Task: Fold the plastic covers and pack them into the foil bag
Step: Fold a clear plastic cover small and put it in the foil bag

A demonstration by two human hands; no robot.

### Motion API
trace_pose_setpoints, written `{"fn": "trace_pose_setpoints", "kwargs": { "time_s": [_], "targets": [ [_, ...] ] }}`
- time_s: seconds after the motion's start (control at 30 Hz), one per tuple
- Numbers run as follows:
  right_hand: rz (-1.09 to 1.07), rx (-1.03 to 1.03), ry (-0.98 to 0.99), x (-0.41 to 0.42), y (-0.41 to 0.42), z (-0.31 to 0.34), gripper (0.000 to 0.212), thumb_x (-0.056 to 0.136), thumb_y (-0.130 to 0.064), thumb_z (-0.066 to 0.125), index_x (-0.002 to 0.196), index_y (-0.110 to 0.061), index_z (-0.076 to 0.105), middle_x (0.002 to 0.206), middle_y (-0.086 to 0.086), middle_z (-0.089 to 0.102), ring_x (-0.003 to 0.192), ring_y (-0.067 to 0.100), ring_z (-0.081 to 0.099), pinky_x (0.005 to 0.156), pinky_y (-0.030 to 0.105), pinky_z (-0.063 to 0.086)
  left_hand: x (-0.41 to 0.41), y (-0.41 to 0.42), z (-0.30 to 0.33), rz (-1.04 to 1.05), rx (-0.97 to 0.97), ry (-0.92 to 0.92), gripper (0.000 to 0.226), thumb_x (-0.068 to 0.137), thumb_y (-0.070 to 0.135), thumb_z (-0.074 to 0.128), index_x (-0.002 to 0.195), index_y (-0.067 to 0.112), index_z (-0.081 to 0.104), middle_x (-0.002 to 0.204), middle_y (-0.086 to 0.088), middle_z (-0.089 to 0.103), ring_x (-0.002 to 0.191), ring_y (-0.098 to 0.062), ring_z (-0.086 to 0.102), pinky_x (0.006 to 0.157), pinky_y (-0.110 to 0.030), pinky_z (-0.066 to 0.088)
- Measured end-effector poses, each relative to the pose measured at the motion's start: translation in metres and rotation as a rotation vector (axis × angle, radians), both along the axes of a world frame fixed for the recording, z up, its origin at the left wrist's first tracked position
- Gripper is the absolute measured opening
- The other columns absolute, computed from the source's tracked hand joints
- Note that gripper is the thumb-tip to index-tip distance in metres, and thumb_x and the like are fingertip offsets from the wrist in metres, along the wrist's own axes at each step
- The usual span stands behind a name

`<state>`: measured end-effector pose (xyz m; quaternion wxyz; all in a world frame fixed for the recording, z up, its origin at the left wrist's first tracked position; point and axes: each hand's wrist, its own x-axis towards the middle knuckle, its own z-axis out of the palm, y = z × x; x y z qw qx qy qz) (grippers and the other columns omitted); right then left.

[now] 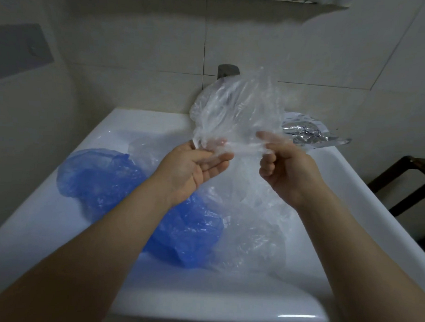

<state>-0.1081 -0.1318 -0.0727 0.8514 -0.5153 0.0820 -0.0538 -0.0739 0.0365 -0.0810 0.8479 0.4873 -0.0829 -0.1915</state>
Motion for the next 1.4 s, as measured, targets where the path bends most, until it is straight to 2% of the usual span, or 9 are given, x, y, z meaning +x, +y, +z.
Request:
{"fn": "trace_pose_setpoints", "kwargs": {
  "time_s": [0.13,0.23,0.37,0.47,0.6,0.87,1.1,1.27,1.4],
  "targets": [
    [0.087,0.126,-0.048,-0.004,-0.004,0.005,0.029,0.069,-0.003,0.046,0.052,-0.015,0.066,0.047,-0.001,0.048,0.039,0.010,0.042,0.041,0.014,0.036,0.002,0.006,0.006,-0.043,-0.142,0.014,0.053,0.091,-0.013,0.028,0.071,0.007,0.073,0.072,-0.008,0.072,0.063,-0.017,0.070,0.055,-0.024,0.056],
    [0.138,0.079,-0.033,-0.008,-0.012,0.006,0.034,0.069,-0.015,0.039,0.054,-0.011,0.069,0.054,0.005,0.059,0.043,0.015,0.052,0.043,0.017,0.042,0.004,0.011,0.008,0.001,-0.086,-0.061,0.060,0.088,-0.010,0.027,0.051,0.008,0.071,0.062,-0.004,0.069,0.057,-0.014,0.067,0.055,-0.025,0.057],
    [0.025,-0.329,0.098,-0.008,-0.025,0.004,0.054,0.093,-0.045,0.041,0.056,-0.008,0.056,0.045,-0.002,0.053,0.037,0.011,0.047,0.038,0.013,0.036,0.011,0.014,0.000,0.024,0.192,-0.053,0.051,0.096,0.026,0.027,0.077,-0.004,0.063,0.073,-0.012,0.068,0.069,-0.020,0.061,0.065,-0.028,0.053],
    [-0.016,-0.550,0.049,-0.001,-0.025,-0.008,0.038,0.084,-0.039,0.059,0.060,-0.011,0.049,0.045,-0.004,0.045,0.039,0.008,0.040,0.039,0.015,0.036,0.011,0.010,-0.005,0.062,0.508,-0.147,0.070,0.092,0.057,0.033,0.061,0.006,0.070,0.092,-0.006,0.071,0.080,-0.019,0.064,0.078,-0.031,0.049],
    [0.080,-0.418,-0.042,0.004,-0.024,-0.012,0.025,0.082,0.006,0.061,0.070,-0.013,0.048,0.054,-0.003,0.049,0.046,0.008,0.047,0.049,0.017,0.046,0.009,0.009,-0.012,0.167,0.706,-0.347,0.013,0.078,0.021,0.073,0.068,0.015,0.068,0.072,0.005,0.067,0.066,-0.006,0.058,0.072,-0.025,0.044],
    [0.203,-0.373,-0.034,0.000,-0.033,-0.006,0.031,0.081,0.014,0.053,0.099,-0.008,0.062,0.080,0.008,0.052,0.067,0.011,0.053,0.066,0.014,0.051,0.009,0.011,-0.006,0.154,0.540,-0.300,0.020,0.079,0.002,0.068,0.082,0.022,0.065,0.088,-0.001,0.066,0.080,-0.017,0.058,0.074,-0.025,0.050],
    [0.066,-0.860,-0.176,-0.004,-0.031,-0.005,0.011,0.089,-0.004,0.057,0.079,-0.002,0.060,0.052,-0.002,0.048,0.044,0.001,0.040,0.047,0.011,0.034,0.004,0.011,0.000,0.079,0.365,-0.192,0.025,0.082,-0.001,0.060,0.092,0.021,0.068,0.091,0.003,0.069,0.089,-0.014,0.063,0.098,-0.032,0.047],
    [0.145,-0.570,-0.041,-0.001,-0.030,-0.007,0.021,0.094,-0.014,0.050,0.075,-0.012,0.061,0.076,-0.004,0.069,0.065,0.005,0.059,0.067,0.018,0.053,0.007,0.013,-0.005,0.175,0.690,-0.396,0.021,0.084,0.010,0.066,0.097,0.026,0.067,0.092,0.014,0.063,0.085,-0.002,0.059,0.081,-0.016,0.047],
    [0.101,-0.285,-0.027,0.002,-0.025,-0.008,0.018,0.095,-0.007,0.046,0.084,-0.003,0.060,0.062,0.001,0.062,0.056,0.008,0.061,0.060,0.020,0.055,0.009,0.014,-0.004,0.253,0.948,-0.572,0.012,0.088,0.020,0.063,0.099,0.023,0.065,0.099,0.006,0.061,0.089,-0.008,0.054,0.076,-0.018,0.038]
  ]
}}
